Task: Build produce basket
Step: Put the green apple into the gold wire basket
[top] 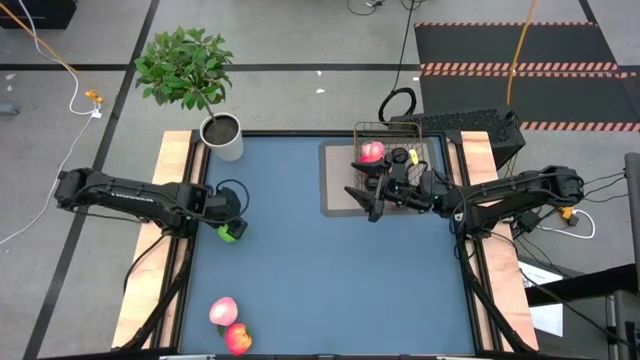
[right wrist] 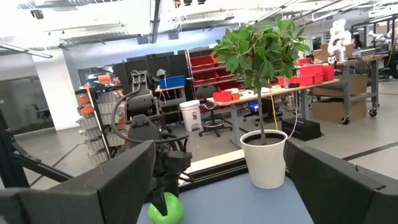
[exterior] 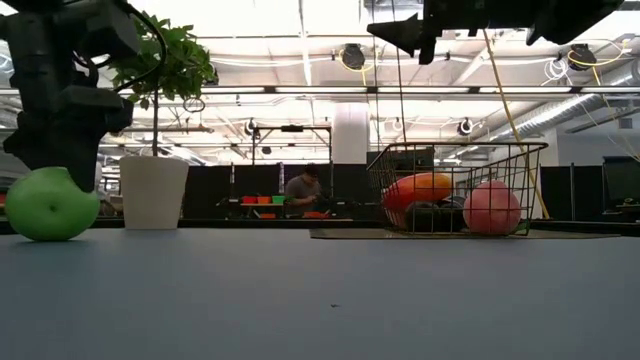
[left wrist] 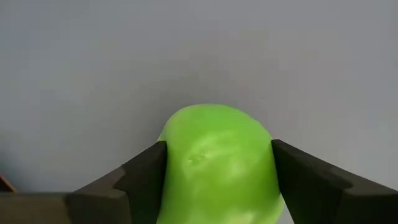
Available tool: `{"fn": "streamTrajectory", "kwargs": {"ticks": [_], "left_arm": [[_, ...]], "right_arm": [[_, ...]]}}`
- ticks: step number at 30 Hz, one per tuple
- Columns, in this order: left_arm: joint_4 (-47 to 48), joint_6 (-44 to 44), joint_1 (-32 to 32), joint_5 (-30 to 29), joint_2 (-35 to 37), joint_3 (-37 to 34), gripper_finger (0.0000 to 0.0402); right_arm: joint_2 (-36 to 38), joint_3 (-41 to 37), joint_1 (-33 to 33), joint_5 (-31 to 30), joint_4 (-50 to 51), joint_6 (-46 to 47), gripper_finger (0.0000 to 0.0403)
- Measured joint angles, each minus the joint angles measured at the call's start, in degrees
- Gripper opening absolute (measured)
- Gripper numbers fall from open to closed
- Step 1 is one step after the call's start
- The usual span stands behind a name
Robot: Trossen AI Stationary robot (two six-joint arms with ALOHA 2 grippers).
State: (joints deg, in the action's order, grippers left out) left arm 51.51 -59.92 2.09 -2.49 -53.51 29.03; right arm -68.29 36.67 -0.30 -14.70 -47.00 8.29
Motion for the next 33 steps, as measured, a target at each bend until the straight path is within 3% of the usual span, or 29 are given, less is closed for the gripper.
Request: {"fn": "streamTrajectory", "kwargs": {"ticks": [5,10,17,19,24,28,33], "left_arm": [[-2.05,1.19,0.02,-0.75,1.75,-0.49,0.0284],[-3.52,2.67,0.05,-4.5,2.07,1.05,0.0262],[-17.96,9.47,0.04,-5.97,2.15,2.48,0.0258],[-23.57,12.88,0.04,-6.14,2.15,2.67,0.0267],[-40.35,23.34,0.1,-7.33,2.09,2.84,0.0273],[-50.46,30.52,0.33,-8.02,1.96,2.89,0.0261],[-55.34,34.71,0.33,-8.07,1.58,2.95,0.0262]], "right_arm": [[0.0,0.0,0.0,0.0,0.07,0.0,0.035],[-0.17,0.0,0.0,0.02,1.39,-0.49,0.035],[-1.84,0.0,0.0,0.2,2.8,-1.9,0.035],[-2.4,0.0,-0.08,2.52,3.16,-3.06,0.035],[-5.18,0.02,-1.14,16.02,4.35,-8.85,0.035],[-8.83,0.0,-1.14,17.43,1.21,-12.4,0.035],[-12.58,0.0,-0.84,17.79,-2.41,-18.25,0.035]]}}
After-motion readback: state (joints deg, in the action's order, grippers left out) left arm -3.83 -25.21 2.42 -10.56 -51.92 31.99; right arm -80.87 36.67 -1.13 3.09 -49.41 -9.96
